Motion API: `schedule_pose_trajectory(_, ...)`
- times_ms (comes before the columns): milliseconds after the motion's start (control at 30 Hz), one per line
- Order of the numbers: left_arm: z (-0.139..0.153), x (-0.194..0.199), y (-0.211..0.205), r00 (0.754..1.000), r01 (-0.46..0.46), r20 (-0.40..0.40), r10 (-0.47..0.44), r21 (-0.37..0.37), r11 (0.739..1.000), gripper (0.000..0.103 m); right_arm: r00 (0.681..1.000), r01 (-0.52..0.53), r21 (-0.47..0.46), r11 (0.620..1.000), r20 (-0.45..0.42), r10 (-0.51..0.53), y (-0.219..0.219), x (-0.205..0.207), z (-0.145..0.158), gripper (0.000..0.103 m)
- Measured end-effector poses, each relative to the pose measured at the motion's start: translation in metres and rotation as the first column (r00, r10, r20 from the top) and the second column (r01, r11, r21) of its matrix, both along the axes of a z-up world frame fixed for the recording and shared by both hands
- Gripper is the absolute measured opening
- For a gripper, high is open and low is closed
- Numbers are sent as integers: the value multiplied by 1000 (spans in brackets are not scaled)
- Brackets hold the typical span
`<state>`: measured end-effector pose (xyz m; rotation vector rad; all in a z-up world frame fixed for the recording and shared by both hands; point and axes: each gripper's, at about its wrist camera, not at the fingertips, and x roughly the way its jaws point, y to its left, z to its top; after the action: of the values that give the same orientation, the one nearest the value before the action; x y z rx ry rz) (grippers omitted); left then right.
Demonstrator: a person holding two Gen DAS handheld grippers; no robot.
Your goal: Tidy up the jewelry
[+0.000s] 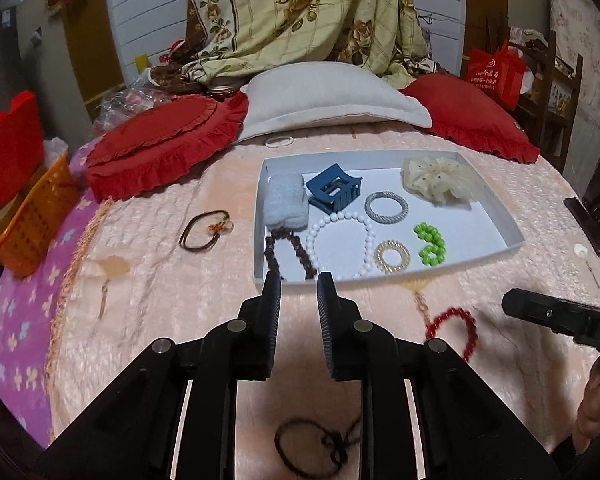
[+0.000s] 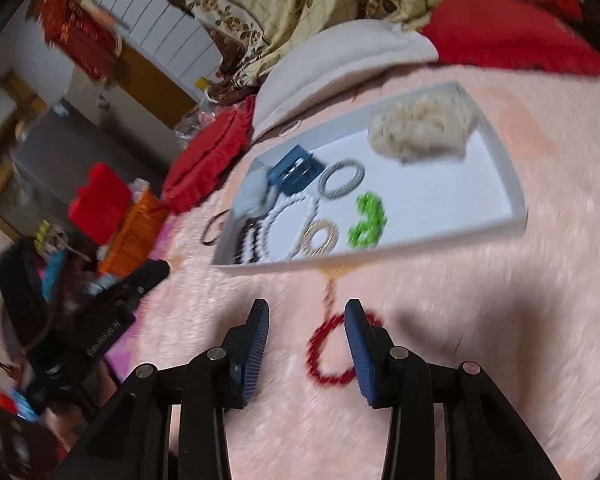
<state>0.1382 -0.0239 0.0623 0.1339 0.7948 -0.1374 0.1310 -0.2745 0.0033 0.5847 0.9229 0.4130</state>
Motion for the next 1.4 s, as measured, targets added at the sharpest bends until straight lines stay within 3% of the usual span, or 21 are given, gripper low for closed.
schedule_pose_trajectory(233,-1,-35,4,999,-37,10,37,-1,999,19,996,89,76,993,14,-90,-2,-39,-12,38)
schedule_pose_trajectory(333,-3,-46,7,999,-48,8,48,5,999,20,998,59,88,994,-42,-56,3,-44,-23,38)
schedule_pose_trajectory(467,-8,-51,11,998,-58,-6,58,7,998,20,996,68,-1,998,-60,-68,7,-51,-28,38)
schedule_pose_trajectory(833,-34,-45,23,993,-90,-69,91,8,996,21,992,123,-119,985,-26,-127,3,-56,-31,38)
schedule_pose_trajectory(1100,-51,-39,38,986,-123,-114,122,3,992,21,996,89,-200,976,15,-88,16,-57,-33,38)
schedule_pose_trajectory(1400,-65,-31,88,969,-191,-175,172,-100,976,21,998,54,-273,961,28,-48,33,-44,-36,38)
